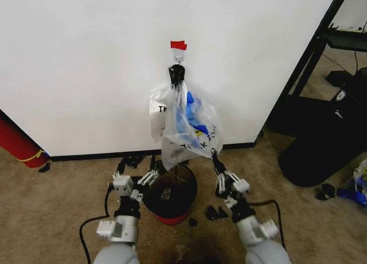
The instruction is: Pick up the garbage bag from the wall and place it over the trash bin.
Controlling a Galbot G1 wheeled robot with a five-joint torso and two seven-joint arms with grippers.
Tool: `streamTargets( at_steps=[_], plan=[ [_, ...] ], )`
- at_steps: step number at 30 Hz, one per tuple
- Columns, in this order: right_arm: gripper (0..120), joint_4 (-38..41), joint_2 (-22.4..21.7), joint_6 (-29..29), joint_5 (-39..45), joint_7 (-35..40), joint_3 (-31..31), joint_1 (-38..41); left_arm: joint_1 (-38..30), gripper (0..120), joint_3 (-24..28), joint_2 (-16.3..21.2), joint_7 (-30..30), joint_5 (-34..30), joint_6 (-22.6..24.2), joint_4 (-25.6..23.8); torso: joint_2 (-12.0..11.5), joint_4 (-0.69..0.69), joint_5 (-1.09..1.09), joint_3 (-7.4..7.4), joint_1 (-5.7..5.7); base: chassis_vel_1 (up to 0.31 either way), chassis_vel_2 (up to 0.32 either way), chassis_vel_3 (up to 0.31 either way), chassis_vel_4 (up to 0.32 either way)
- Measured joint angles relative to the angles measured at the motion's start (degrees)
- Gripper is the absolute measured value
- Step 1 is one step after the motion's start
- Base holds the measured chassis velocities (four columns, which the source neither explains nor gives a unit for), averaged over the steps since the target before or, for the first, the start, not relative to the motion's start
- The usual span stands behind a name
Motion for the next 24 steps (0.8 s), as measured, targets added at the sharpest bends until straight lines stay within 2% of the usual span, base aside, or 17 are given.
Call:
streamTargets(
  at_steps=[1, 2, 3, 7, 9, 12, 14, 15, 18, 20, 21, 22, 23, 24],
  plan=[
    [0, -0.79, -0.03, -0.15, -0.45, 0.13, -0.47, 0.99, -1.88, 99, 1.01, 2.54, -0.68, -2.58, 2.08, -1.31, 0.0, -0.01, 0.0, 0.0, 0.0, 0.0, 0.0, 0.0, 0.0],
    [0, -0.79, -0.03, -0.15, -0.45, 0.13, -0.47, 0.99, -1.88, 99, 1.01, 2.54, -0.68, -2.58, 2.08, -1.31, 0.0, -0.01, 0.0, 0.0, 0.0, 0.0, 0.0, 0.0, 0.0],
    [0, -1.7, -0.01, -0.22, -1.23, 0.27, -0.93, 2.01, -4.49, 99, 2.38, 6.28, -1.45, -6.14, 4.47, -2.99, 0.0, -0.02, 0.0, 0.0, 0.0, 0.0, 0.0, 0.0, 0.0],
    [0, -3.73, 0.79, -0.32, -3.88, 0.97, -1.9, 4.1, -12.84, 99, 7.31, 16.1, -2.93, -15.17, 11.01, -6.54, 0.0, 0.0, 0.02, 0.0, 0.0, 0.0, 0.0, 0.0, 0.0],
    [0, -3.99, 0.91, -0.32, -4.29, 1.07, -1.98, 4.37, -14.97, 99, 8.5, 17.54, -3.26, -16.73, 12.47, -6.98, 0.0, 0.01, 0.01, 0.0, 0.0, 0.0, 0.0, 0.0, 0.0],
    [0, -4.71, 1.05, -0.32, -5.6, 1.39, -2.04, 4.89, -27.38, 99, 13.77, 22.5, -4.9, -25.8, 20.73, -8.21, 0.0, -0.02, 0.01, 0.0, 0.0, 0.0, 0.0, 0.0, 0.0],
    [0, -4.93, 1.02, -0.31, -6.05, 1.48, -2.02, 5.05, -34.15, 99, 16.24, 23.9, -6.39, -30.87, 25.34, -7.89, 0.0, -0.01, 0.01, 0.0, 0.0, 0.0, 0.0, 0.0, 0.0],
    [0, -4.93, 1.02, -0.31, -6.05, 1.48, -2.02, 5.05, -34.15, 99, 16.24, 23.9, -6.39, -30.87, 25.34, -7.89, 0.0, -0.01, 0.01, 0.0, 0.0, 0.0, 0.0, 0.0, 0.0],
    [0, -5.23, 0.9, -0.29, -6.53, 1.6, -2.08, 5.24, -45.13, 98, 20.36, 24.38, -9.57, -38.72, 33.78, -6.14, 0.0, 0.01, 0.01, 0.0, 0.0, 0.0, 0.0, 0.0, 0.0],
    [0, -5.24, 0.9, -0.24, -6.6, 1.62, -2.04, 5.25, -52.39, 95, 24.7, 23.15, -14.17, -47.39, 37.87, -4.41, 0.0, 0.0, 0.04, -0.01, 0.0, 0.0, 0.0, 0.0, 0.0],
    [0, -5.24, 0.9, -0.22, -6.57, 1.62, -1.98, 5.21, -53.5, 95, 25.49, 22.74, -15.28, -49.13, 38.45, -3.99, 0.0, 0.0, 0.04, -0.01, 0.0, 0.0, 0.0, 0.0, 0.0],
    [0, -5.11, 0.9, -0.25, -6.14, 1.61, -1.84, 5.04, -56.65, 94, 27.84, 21.18, -18.7, -54.09, 40.22, -2.49, 0.0, -0.01, 0.0, 0.0, 0.0, 0.0, 0.0, 0.0, 0.0],
    [0, -5.11, 0.9, -0.25, -6.14, 1.61, -1.84, 5.04, -56.65, 94, 27.84, 21.18, -18.7, -54.09, 40.22, -2.49, 0.0, -0.01, 0.0, 0.0, 0.0, 0.0, 0.0, 0.0, 0.0],
    [0, -4.83, 0.9, -0.27, -5.83, 1.55, -1.74, 4.87, -58.8, 94, 29.47, 20.05, -20.78, -56.78, 41.25, -1.22, 0.0, -0.02, 0.02, 0.0, 0.0, 0.0, 0.0, 0.0, 0.0]
  ],
)
